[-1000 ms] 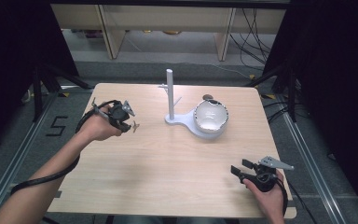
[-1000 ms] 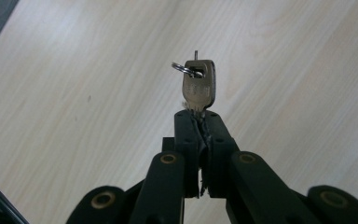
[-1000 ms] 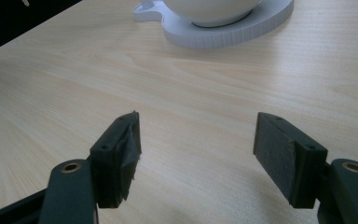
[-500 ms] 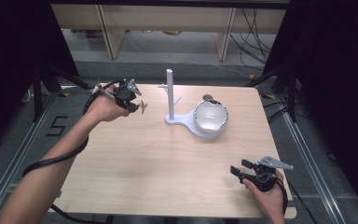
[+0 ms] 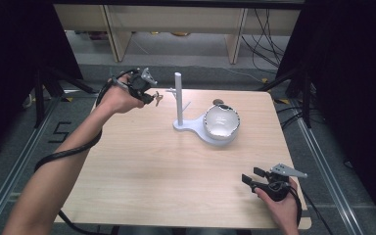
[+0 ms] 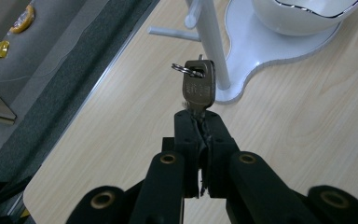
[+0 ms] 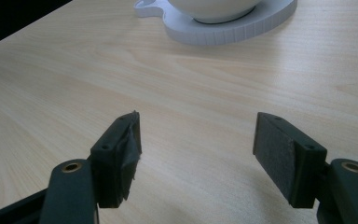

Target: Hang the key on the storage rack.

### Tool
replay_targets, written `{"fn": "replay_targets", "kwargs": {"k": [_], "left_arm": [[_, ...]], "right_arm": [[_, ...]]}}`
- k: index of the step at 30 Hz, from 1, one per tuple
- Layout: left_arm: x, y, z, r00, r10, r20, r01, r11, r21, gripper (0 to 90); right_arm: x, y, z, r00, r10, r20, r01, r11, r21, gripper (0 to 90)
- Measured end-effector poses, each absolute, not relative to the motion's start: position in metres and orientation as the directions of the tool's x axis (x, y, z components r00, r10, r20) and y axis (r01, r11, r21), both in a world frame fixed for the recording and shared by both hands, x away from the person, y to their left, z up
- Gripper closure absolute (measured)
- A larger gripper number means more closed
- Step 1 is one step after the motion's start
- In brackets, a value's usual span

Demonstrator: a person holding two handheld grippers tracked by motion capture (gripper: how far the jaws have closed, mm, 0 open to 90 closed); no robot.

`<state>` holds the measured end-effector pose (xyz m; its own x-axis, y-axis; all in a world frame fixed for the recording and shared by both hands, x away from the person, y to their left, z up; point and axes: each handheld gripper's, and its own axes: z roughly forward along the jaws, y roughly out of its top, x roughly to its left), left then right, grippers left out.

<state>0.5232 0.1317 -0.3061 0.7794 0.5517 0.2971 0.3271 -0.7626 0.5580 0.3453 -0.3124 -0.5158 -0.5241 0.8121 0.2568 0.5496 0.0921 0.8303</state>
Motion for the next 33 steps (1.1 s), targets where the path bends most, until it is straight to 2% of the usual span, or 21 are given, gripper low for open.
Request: {"fn": "replay_targets", "kwargs": {"k": [12, 17, 18, 22, 27, 33], "left_arm": [[0.530, 0.110, -0.295, 0.790, 0.526, 0.314, 0.269, -0.759, 0.593, 86.0], [0.536, 0.108, -0.299, 0.779, 0.538, 0.322, 0.278, -0.757, 0.592, 85.9], [0.537, 0.109, -0.300, 0.773, 0.542, 0.328, 0.279, -0.756, 0.591, 85.9], [0.538, 0.113, -0.303, 0.769, 0.546, 0.334, 0.291, -0.763, 0.577, 85.9], [0.539, 0.118, -0.310, 0.764, 0.557, 0.326, 0.311, -0.761, 0.569, 85.9], [0.541, 0.121, -0.315, 0.759, 0.565, 0.323, 0.327, -0.760, 0.561, 85.9]], "right_arm": [[0.345, -0.311, -0.515, -0.529, 0.808, 0.259, 0.553, 0.096, 0.828, 33.1], [0.344, -0.311, -0.515, -0.532, 0.800, 0.278, 0.552, 0.079, 0.830, 33.0], [0.345, -0.311, -0.516, -0.537, 0.805, 0.253, 0.535, 0.093, 0.840, 32.9], [0.344, -0.310, -0.515, -0.512, 0.808, 0.292, 0.572, 0.067, 0.817, 32.9], [0.346, -0.311, -0.516, -0.523, 0.819, 0.234, 0.545, 0.110, 0.831, 32.9], [0.346, -0.311, -0.516, -0.521, 0.820, 0.235, 0.545, 0.109, 0.831, 32.9]]}}
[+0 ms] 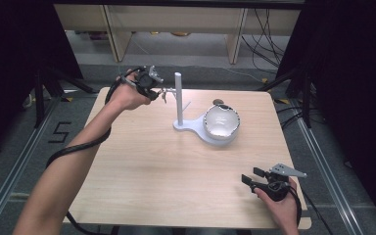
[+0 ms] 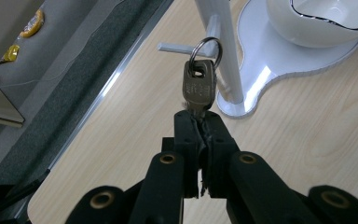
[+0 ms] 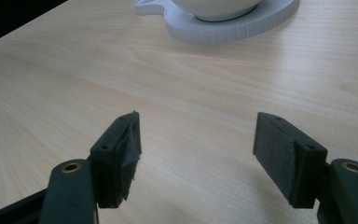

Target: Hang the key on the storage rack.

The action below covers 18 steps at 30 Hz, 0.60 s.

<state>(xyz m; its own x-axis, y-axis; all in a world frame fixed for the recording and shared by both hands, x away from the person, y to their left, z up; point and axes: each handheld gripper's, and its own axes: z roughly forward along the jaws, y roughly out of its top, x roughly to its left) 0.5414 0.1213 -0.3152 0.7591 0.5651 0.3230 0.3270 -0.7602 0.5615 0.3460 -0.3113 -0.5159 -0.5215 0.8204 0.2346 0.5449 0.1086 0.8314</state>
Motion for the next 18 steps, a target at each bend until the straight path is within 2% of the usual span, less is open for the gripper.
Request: {"fn": "replay_targets", "kwargs": {"k": [8, 18], "left_arm": [[0.542, 0.119, -0.311, 0.755, 0.559, 0.343, 0.333, -0.777, 0.535, 85.8], [0.542, 0.109, -0.304, 0.760, 0.512, 0.400, 0.323, -0.832, 0.451, 85.7]], "right_arm": [[0.346, -0.312, -0.516, -0.524, 0.818, 0.238, 0.545, 0.108, 0.831, 32.9], [0.346, -0.311, -0.516, -0.524, 0.818, 0.239, 0.546, 0.107, 0.831, 32.9]]}}
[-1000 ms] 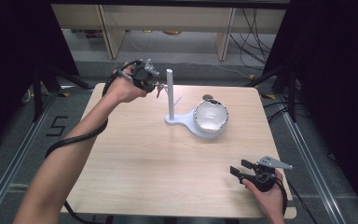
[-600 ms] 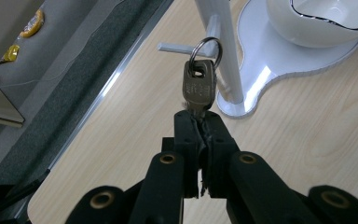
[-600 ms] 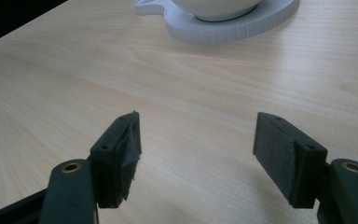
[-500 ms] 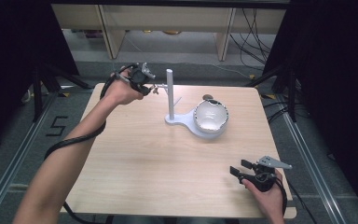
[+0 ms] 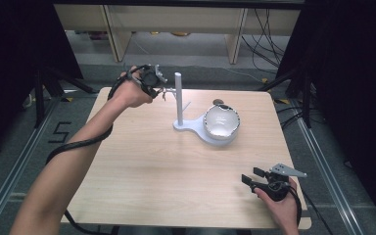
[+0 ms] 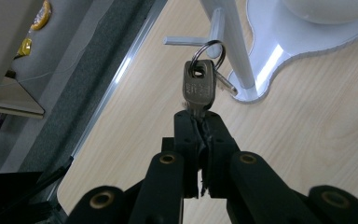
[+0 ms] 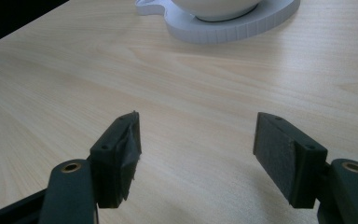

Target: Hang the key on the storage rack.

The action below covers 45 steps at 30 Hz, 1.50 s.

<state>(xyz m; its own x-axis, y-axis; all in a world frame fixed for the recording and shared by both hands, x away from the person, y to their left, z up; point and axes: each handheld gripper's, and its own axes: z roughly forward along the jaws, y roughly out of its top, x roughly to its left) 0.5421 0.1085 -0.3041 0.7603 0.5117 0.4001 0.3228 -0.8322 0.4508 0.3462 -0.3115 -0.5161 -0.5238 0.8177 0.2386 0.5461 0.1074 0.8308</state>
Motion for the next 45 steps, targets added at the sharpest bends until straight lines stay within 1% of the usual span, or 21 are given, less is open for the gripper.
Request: {"fn": "replay_targets", "kwargs": {"k": [7, 8, 9, 11, 12, 14, 23, 29, 34, 36, 39, 40, 41, 45], "left_arm": [[0.544, 0.102, -0.303, 0.763, 0.499, 0.411, 0.319, -0.844, 0.432, 85.7], [0.545, 0.101, -0.302, 0.762, 0.499, 0.412, 0.320, -0.844, 0.430, 85.7], [0.546, 0.100, -0.302, 0.765, 0.492, 0.416, 0.317, -0.849, 0.423, 85.7], [0.547, 0.100, -0.302, 0.762, 0.495, 0.417, 0.318, -0.847, 0.426, 85.7], [0.547, 0.100, -0.302, 0.764, 0.490, 0.420, 0.318, -0.852, 0.416, 85.6], [0.548, 0.100, -0.302, 0.764, 0.492, 0.418, 0.321, -0.851, 0.416, 85.6], [0.551, 0.099, -0.301, 0.768, 0.477, 0.428, 0.317, -0.863, 0.393, 85.5], [0.551, 0.098, -0.302, 0.769, 0.472, 0.431, 0.316, -0.867, 0.385, 85.3], [0.553, 0.097, -0.303, 0.767, 0.479, 0.426, 0.316, -0.861, 0.398, 84.7], [0.554, 0.096, -0.302, 0.766, 0.470, 0.439, 0.303, -0.866, 0.398, 82.5], [0.554, 0.097, -0.301, 0.758, 0.476, 0.446, 0.291, -0.859, 0.422, 68.8], [0.552, 0.097, -0.301, 0.754, 0.486, 0.442, 0.287, -0.849, 0.444, 65.7], [0.551, 0.098, -0.300, 0.755, 0.490, 0.436, 0.286, -0.844, 0.453, 63.0], [0.544, 0.106, -0.302, 0.750, 0.510, 0.421, 0.283, -0.823, 0.492, 53.0]], "right_arm": [[0.346, -0.313, -0.516, -0.532, 0.811, 0.241, 0.541, 0.107, 0.834, 32.8], [0.344, -0.311, -0.515, -0.520, 0.804, 0.287, 0.559, 0.067, 0.827, 32.8], [0.345, -0.312, -0.516, -0.535, 0.805, 0.258, 0.539, 0.089, 0.838, 32.8], [0.345, -0.312, -0.516, -0.532, 0.805, 0.261, 0.542, 0.087, 0.836, 32.7], [0.346, -0.312, -0.517, -0.532, 0.811, 0.244, 0.532, 0.096, 0.841, 32.7], [0.346, -0.312, -0.516, -0.523, 0.816, 0.248, 0.547, 0.098, 0.831, 32.7], [0.345, -0.312, -0.516, -0.532, 0.805, 0.264, 0.542, 0.083, 0.837, 32.6], [0.346, -0.313, -0.516, -0.535, 0.806, 0.251, 0.531, 0.089, 0.843, 32.6], [0.346, -0.312, -0.516, -0.533, 0.806, 0.258, 0.540, 0.089, 0.837, 32.6], [0.345, -0.312, -0.516, -0.531, 0.806, 0.262, 0.544, 0.087, 0.835, 32.6], [0.345, -0.313, -0.516, -0.534, 0.807, 0.250, 0.535, 0.094, 0.839, 32.5], [0.346, -0.314, -0.516, -0.534, 0.809, 0.246, 0.534, 0.097, 0.840, 32.5], [0.343, -0.311, -0.515, -0.508, 0.809, 0.295, 0.577, 0.065, 0.814, 32.5], [0.343, -0.310, -0.515, -0.498, 0.818, 0.288, 0.574, 0.062, 0.816, 32.5]]}}
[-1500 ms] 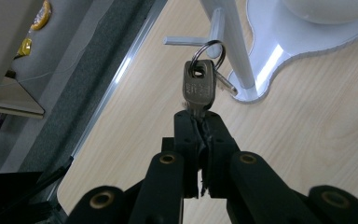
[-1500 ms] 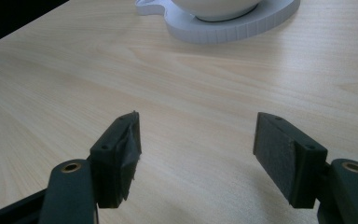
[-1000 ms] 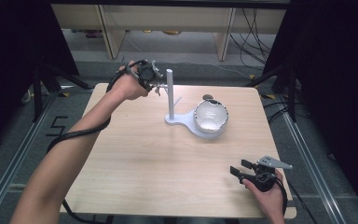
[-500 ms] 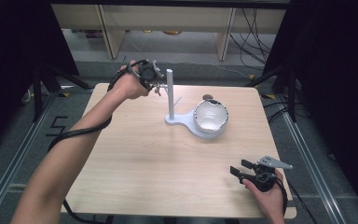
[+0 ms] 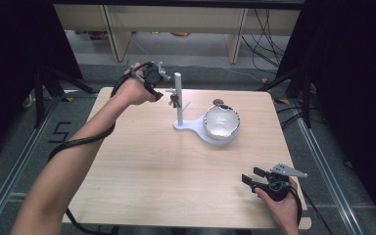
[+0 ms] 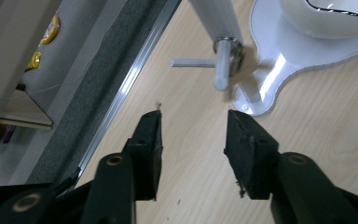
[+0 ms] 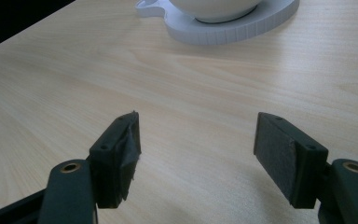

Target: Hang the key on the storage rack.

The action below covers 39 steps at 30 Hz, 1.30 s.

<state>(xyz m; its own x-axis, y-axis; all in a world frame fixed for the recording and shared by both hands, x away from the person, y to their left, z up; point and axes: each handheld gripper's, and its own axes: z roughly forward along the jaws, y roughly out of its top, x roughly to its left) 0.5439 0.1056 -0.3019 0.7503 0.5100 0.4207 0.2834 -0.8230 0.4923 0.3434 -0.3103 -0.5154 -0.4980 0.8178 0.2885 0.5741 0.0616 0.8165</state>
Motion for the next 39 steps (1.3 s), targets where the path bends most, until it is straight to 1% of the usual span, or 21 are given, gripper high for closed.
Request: {"fn": "replay_targets", "kwargs": {"k": [1, 2, 3, 6, 9, 15, 17, 19, 20, 21, 26, 27, 28, 29, 35, 36, 37, 39], "left_arm": [[0.542, 0.108, -0.302, 0.747, 0.517, 0.417, 0.283, -0.816, 0.504, 50.2], [0.540, 0.111, -0.303, 0.741, 0.533, 0.408, 0.285, -0.801, 0.527, 47.8], [0.537, 0.114, -0.304, 0.735, 0.549, 0.399, 0.289, -0.786, 0.547, 45.7], [0.529, 0.123, -0.309, 0.722, 0.572, 0.389, 0.288, -0.760, 0.583, 41.3], [0.520, 0.134, -0.315, 0.718, 0.599, 0.355, 0.303, -0.728, 0.615, 38.0], [0.503, 0.155, -0.329, 0.707, 0.631, 0.318, 0.313, -0.683, 0.660, 36.0], [0.497, 0.161, -0.335, 0.703, 0.645, 0.299, 0.313, -0.659, 0.684, 35.6], [0.491, 0.167, -0.342, 0.700, 0.653, 0.288, 0.312, -0.643, 0.699, 35.0], [0.487, 0.170, -0.345, 0.695, 0.659, 0.287, 0.312, -0.637, 0.705, 34.8], [0.484, 0.173, -0.349, 0.693, 0.664, 0.281, 0.315, -0.629, 0.711, 34.6], [0.469, 0.187, -0.363, 0.686, 0.676, 0.269, 0.316, -0.611, 0.726, 34.0], [0.467, 0.189, -0.365, 0.686, 0.676, 0.271, 0.314, -0.611, 0.727, 33.9], [0.464, 0.192, -0.367, 0.684, 0.678, 0.270, 0.320, -0.612, 0.724, 33.7], [0.462, 0.194, -0.369, 0.681, 0.682, 0.266, 0.317, -0.602, 0.733, 33.6], [0.449, 0.207, -0.379, 0.661, 0.704, 0.259, 0.322, -0.578, 0.750, 33.0], [0.447, 0.209, -0.381, 0.660, 0.707, 0.254, 0.324, -0.573, 0.753, 32.8], [0.445, 0.210, -0.383, 0.660, 0.708, 0.252, 0.326, -0.572, 0.753, 32.7], [0.441, 0.213, -0.387, 0.656, 0.713, 0.249, 0.330, -0.567, 0.755, 32.6]], "right_arm": [[0.343, -0.310, -0.515, -0.499, 0.817, 0.288, 0.573, 0.063, 0.817, 32.5], [0.345, -0.313, -0.516, -0.524, 0.812, 0.257, 0.543, 0.087, 0.835, 32.5], [0.344, -0.312, -0.516, -0.519, 0.812, 0.267, 0.552, 0.079, 0.830, 32.5], [0.345, -0.312, -0.516, -0.533, 0.803, 0.266, 0.539, 0.080, 0.838, 32.5], [0.346, -0.312, -0.517, -0.537, 0.805, 0.253, 0.529, 0.088, 0.844, 32.6], [0.344, -0.311, -0.516, -0.526, 0.808, 0.263, 0.541, 0.079, 0.838, 32.6], [0.343, -0.309, -0.516, -0.514, 0.807, 0.291, 0.555, 0.055, 0.830, 32.6], [0.345, -0.312, -0.516, -0.535, 0.808, 0.248, 0.530, 0.092, 0.843, 32.7], [0.343, -0.310, -0.515, -0.517, 0.806, 0.288, 0.558, 0.063, 0.827, 32.7], [0.345, -0.312, -0.516, -0.533, 0.811, 0.243, 0.527, 0.094, 0.845, 32.7], [0.344, -0.312, -0.516, -0.533, 0.812, 0.239, 0.525, 0.095, 0.846, 32.7], [0.342, -0.309, -0.515, -0.513, 0.808, 0.289, 0.556, 0.056, 0.829, 32.7], [0.344, -0.311, -0.515, -0.532, 0.811, 0.244, 0.529, 0.093, 0.843, 32.7], [0.344, -0.311, -0.516, -0.532, 0.812, 0.239, 0.525, 0.096, 0.846, 32.8], [0.344, -0.311, -0.516, -0.535, 0.810, 0.241, 0.522, 0.092, 0.848, 32.8], [0.342, -0.309, -0.516, -0.518, 0.807, 0.283, 0.550, 0.060, 0.833, 32.8], [0.342, -0.308, -0.516, -0.518, 0.807, 0.283, 0.550, 0.060, 0.833, 32.8], [0.345, -0.311, -0.516, -0.535, 0.811, 0.238, 0.519, 0.093, 0.850, 32.8]]}}
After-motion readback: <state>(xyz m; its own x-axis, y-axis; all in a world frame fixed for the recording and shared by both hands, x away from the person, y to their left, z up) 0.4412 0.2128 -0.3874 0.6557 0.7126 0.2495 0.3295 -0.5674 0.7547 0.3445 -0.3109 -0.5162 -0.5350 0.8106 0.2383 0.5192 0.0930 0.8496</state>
